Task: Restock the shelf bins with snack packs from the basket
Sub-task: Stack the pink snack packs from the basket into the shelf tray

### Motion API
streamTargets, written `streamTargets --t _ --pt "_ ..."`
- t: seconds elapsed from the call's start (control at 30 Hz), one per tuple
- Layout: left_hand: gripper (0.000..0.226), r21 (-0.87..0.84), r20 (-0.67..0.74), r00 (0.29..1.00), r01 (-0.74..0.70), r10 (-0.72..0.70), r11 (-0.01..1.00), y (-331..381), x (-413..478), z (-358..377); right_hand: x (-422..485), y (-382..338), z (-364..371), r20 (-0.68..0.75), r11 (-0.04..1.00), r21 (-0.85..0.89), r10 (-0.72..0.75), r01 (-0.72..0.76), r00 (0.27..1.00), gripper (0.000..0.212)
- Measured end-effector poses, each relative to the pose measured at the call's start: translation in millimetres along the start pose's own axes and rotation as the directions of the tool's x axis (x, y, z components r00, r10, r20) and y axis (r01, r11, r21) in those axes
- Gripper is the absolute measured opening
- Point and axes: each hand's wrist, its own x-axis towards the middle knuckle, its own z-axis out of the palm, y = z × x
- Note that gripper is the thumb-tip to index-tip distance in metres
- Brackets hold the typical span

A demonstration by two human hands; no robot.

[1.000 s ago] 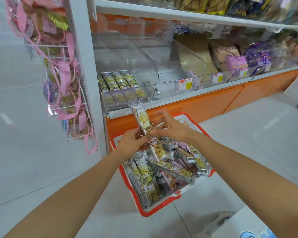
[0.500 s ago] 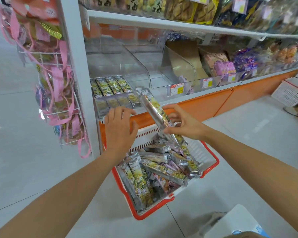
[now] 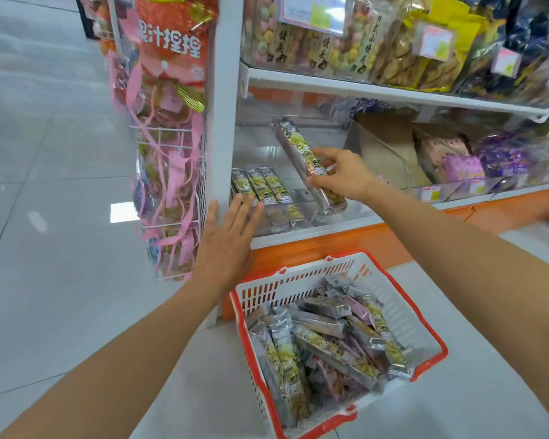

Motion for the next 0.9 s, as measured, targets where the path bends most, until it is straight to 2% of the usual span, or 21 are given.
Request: streamTargets --t 0.17,0.37,0.57,0.77,0.9 --pt "0.095 0.01 -0.063 0.997 -0.052 0.052 0.999 -9 -1 9 31 -12 14 0.001 0.997 -0.081 0.013 -0.013 1.0 0.06" --pt "0.091 0.006 -0.147 0.983 -0.113 0.112 0.994 -18 0 18 56 -12 39 0.017 0.974 -0.226 0.042 -0.037 0.999 0.054" --pt "0.09 0.001 -0.187 0.974 -0.129 0.127 0.992 -19 0 27 66 -2 65 0.044 0.928 -0.369 0.075 -0.054 0.996 0.032" --pt "0.088 0.005 -0.193 0.973 -0.128 0.126 0.992 -19 1 32 72 -3 76 0.045 0.908 -0.417 0.07 -0.045 0.997 0.037" --pt "0.086 0.006 -0.189 0.974 -0.128 0.127 0.992 -18 1 32 72 0 82 0.098 0.899 -0.43 0.141 -0.086 0.985 0.038"
